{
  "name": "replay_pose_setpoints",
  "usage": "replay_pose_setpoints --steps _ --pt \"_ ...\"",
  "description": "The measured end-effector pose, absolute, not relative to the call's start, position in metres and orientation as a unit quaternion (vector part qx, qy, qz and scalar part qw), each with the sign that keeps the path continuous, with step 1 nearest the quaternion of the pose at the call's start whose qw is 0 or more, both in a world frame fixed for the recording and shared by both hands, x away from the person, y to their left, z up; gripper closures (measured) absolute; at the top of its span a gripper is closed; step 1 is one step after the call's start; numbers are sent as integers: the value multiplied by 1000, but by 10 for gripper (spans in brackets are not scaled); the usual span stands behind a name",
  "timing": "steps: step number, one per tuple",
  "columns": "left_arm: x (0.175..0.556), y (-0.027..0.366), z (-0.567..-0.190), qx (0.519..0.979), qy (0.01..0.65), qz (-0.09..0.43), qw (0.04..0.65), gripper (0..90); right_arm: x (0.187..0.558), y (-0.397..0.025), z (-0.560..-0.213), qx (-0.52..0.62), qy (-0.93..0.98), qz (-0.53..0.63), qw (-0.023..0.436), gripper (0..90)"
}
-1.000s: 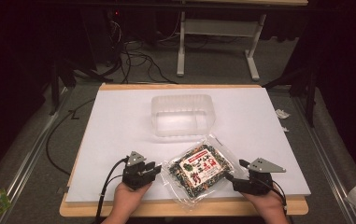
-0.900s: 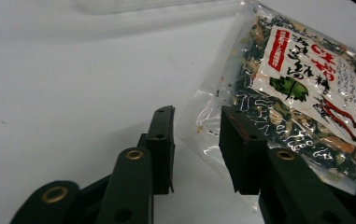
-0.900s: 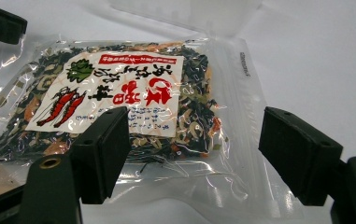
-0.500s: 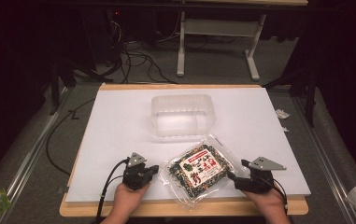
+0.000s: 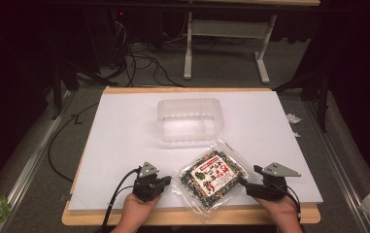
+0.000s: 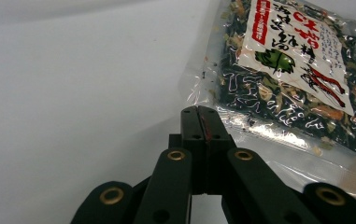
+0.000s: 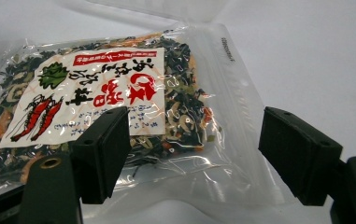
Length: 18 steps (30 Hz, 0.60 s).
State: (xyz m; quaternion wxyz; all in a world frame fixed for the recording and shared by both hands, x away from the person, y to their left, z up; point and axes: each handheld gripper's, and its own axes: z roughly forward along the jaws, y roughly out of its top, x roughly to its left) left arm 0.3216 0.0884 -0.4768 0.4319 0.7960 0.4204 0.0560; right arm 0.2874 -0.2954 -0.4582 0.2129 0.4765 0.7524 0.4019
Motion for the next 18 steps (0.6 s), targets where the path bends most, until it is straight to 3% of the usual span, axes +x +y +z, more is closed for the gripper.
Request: replay_pose_setpoints --steps 18 --pt "324 61 -478 809 394 44 435 900 293 -312 -462 508 736 393 212 228"
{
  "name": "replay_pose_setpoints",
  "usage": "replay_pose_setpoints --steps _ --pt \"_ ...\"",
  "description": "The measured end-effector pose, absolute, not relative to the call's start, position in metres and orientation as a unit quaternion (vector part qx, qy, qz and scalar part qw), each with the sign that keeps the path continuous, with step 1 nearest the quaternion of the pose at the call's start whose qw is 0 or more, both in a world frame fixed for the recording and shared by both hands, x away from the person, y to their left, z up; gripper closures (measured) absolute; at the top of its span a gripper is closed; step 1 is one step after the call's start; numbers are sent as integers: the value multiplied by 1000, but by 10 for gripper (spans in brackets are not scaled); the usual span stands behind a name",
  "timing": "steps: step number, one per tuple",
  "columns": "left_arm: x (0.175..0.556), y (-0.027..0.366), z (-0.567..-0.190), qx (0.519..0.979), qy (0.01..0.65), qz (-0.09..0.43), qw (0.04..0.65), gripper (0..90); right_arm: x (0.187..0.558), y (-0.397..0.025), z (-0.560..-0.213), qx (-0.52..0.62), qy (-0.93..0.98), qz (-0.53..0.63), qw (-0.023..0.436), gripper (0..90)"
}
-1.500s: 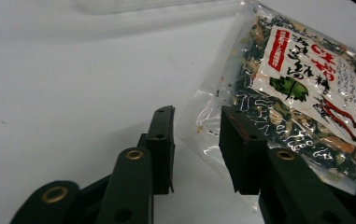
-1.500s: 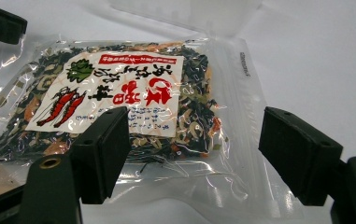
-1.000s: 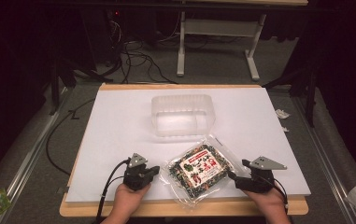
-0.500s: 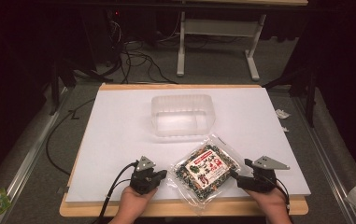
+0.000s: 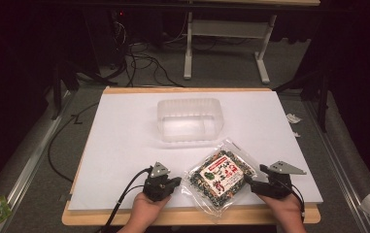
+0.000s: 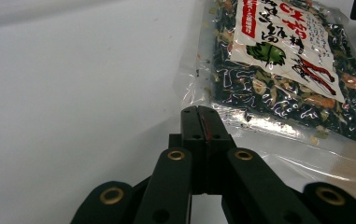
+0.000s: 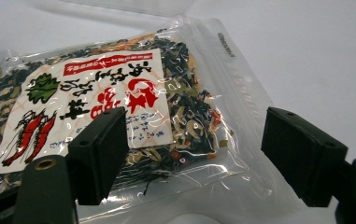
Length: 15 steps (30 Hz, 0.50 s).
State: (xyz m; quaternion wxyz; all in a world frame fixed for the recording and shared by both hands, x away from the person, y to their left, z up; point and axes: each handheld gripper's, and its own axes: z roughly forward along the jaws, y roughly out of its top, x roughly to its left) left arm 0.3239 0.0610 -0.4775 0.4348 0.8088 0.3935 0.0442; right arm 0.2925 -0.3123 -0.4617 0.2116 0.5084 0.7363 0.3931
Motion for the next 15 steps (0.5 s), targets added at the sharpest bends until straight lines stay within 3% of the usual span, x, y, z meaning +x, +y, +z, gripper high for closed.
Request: replay_pose_setpoints --steps 10,15 --pt "327 37 -479 815 376 34 440 900 287 -345 -463 560 700 389 213 207" --pt "326 25 -480 818 368 32 440 900 275 -362 -469 591 684 389 178 207"
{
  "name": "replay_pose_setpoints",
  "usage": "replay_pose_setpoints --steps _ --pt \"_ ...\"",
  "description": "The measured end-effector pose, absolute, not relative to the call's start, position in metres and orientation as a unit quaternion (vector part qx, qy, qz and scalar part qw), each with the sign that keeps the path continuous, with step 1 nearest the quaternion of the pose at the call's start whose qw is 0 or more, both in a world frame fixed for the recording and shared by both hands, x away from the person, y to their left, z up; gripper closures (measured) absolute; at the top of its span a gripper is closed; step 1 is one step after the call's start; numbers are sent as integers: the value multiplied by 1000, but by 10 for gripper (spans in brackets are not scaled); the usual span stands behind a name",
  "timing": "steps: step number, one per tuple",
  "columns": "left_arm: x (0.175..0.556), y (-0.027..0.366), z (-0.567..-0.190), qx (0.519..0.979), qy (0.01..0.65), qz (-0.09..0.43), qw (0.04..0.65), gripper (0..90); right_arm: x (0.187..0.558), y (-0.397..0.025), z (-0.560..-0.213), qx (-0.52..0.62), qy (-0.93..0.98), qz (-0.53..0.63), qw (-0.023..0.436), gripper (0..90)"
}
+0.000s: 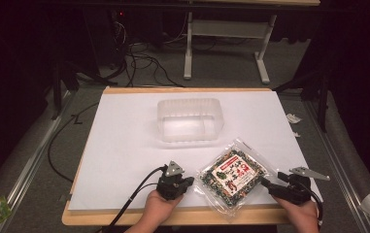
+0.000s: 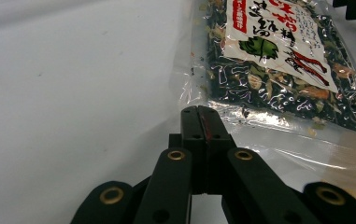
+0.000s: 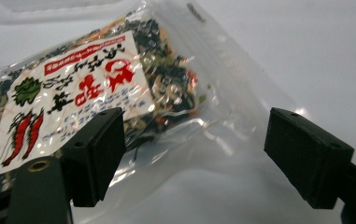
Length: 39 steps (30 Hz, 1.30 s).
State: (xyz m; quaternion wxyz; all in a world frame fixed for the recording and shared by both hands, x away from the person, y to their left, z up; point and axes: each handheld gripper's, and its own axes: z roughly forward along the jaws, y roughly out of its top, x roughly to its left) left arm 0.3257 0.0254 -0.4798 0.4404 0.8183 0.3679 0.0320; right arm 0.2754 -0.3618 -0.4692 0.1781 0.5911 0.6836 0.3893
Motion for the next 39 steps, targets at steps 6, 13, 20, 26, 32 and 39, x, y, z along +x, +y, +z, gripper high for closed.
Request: replay_pose_setpoints --steps 6,13,20,26,32,39 --pt "325 21 -481 821 362 29 441 900 266 -361 -475 604 681 388 147 196" --pt "318 4 -481 829 343 14 442 900 269 -357 -476 606 677 388 153 202" --pt "314 -20 -480 839 323 14 437 900 296 -363 -477 613 670 385 163 189" --pt "313 -26 -480 843 314 16 435 900 313 -377 -473 628 651 395 162 186" --pt "311 -25 -481 842 313 24 439 900 327 -396 -472 661 603 413 169 163" --pt "309 -27 -481 845 308 39 434 900 330 -403 -477 689 564 435 136 182"
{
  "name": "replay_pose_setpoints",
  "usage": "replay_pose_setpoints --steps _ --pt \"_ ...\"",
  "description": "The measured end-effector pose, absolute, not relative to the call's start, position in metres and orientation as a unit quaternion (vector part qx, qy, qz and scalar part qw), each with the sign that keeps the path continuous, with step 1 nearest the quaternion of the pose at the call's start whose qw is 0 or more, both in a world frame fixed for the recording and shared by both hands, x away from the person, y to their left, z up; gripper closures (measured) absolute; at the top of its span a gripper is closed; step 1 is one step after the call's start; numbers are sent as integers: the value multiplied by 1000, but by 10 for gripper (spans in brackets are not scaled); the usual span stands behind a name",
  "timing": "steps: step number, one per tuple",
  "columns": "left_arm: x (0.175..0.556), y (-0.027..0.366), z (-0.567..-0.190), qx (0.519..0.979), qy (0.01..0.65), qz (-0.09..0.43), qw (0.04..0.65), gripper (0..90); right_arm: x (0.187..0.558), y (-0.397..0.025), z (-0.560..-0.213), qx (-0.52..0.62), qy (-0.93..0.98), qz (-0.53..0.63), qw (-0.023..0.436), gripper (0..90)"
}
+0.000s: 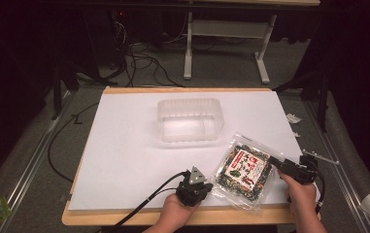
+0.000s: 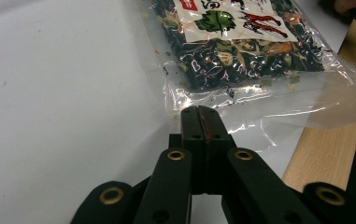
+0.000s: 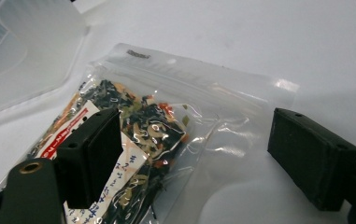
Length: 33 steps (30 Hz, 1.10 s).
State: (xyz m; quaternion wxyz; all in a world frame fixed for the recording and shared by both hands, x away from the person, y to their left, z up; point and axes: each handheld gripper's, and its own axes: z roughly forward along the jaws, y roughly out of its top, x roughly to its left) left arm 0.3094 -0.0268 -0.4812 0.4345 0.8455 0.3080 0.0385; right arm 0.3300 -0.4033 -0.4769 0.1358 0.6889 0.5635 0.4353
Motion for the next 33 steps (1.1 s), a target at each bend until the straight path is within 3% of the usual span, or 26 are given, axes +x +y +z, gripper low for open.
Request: replay_pose_setpoints --steps 3,5,8,10,13,18,30,33 --pt "310 -28 -481 849 304 41 430 900 330 -402 -478 689 561 438 136 186" --pt "310 -29 -482 850 303 41 429 900 330 -404 -479 689 549 460 109 226" --pt "311 -30 -482 850 303 42 428 900 328 -402 -478 673 559 473 107 319" --pt "314 -30 -483 850 292 41 436 900 328 -397 -476 664 568 475 103 325" --pt "312 -30 -482 845 312 35 432 900 327 -391 -476 658 581 468 106 322" --pt "319 -29 -475 832 318 42 452 900 311 -366 -462 605 648 436 155 308" --pt "340 -19 -447 789 347 55 503 900 284 -299 -439 493 724 457 155 272" --pt "340 -19 -441 790 339 72 506 900 283 -301 -437 499 716 462 159 269"
